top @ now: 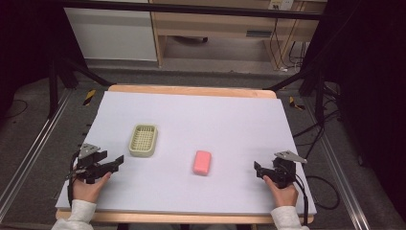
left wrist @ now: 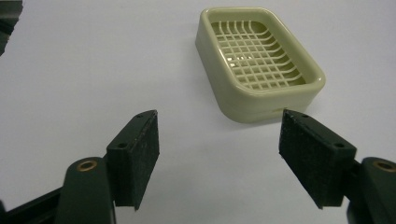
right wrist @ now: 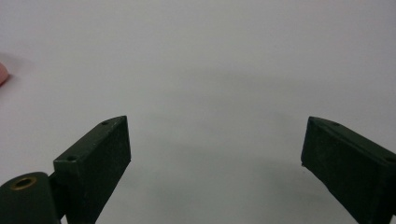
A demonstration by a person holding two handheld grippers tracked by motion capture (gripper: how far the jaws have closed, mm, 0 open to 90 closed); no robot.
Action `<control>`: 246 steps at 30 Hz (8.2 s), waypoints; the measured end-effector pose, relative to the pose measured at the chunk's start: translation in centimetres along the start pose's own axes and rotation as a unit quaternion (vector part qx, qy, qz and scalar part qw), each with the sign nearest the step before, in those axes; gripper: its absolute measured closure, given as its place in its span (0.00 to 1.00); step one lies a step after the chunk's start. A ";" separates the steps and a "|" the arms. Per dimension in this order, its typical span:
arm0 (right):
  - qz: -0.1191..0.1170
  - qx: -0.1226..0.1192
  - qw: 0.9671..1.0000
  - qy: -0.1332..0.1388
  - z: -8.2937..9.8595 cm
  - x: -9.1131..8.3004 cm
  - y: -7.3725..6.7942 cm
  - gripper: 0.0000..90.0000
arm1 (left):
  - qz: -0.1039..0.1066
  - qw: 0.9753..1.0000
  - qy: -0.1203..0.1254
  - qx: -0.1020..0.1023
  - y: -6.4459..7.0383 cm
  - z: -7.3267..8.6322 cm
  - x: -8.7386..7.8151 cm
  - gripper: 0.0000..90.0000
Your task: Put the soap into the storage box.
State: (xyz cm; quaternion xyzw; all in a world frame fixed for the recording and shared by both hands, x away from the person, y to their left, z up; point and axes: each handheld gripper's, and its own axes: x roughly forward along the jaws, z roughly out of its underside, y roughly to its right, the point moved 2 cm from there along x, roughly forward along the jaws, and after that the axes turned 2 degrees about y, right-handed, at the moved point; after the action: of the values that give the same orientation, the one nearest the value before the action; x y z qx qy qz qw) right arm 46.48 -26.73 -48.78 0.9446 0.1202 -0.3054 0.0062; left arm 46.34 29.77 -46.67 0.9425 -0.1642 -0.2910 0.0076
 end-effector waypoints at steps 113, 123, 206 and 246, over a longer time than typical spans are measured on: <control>-0.006 -0.007 1.000 0.014 -0.5 -0.4 -0.3 0.08 | 0.111 0.990 0.011 0.087 16.6 -7.8 4.5 0.31; 0.001 -0.011 1.000 0.009 -0.4 -0.3 -0.3 0.09 | 0.117 0.988 -0.005 0.097 18.8 -7.4 5.6 0.29; -0.002 -0.017 1.000 -0.005 -0.3 0.0 -0.7 0.10 | 0.104 0.981 -0.107 0.124 24.9 -3.8 11.8 0.21; -0.004 -0.020 1.000 -0.009 -0.3 0.1 -0.8 0.10 | 0.112 0.976 -0.146 0.113 25.1 -3.0 12.5 0.39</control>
State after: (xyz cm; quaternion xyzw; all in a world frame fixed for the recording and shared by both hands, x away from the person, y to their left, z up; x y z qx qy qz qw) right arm 46.52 -25.95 -48.58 0.9410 0.1304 -0.3113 0.0251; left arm 49.99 1.88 -48.26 0.8603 -0.2996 -0.4024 -0.0907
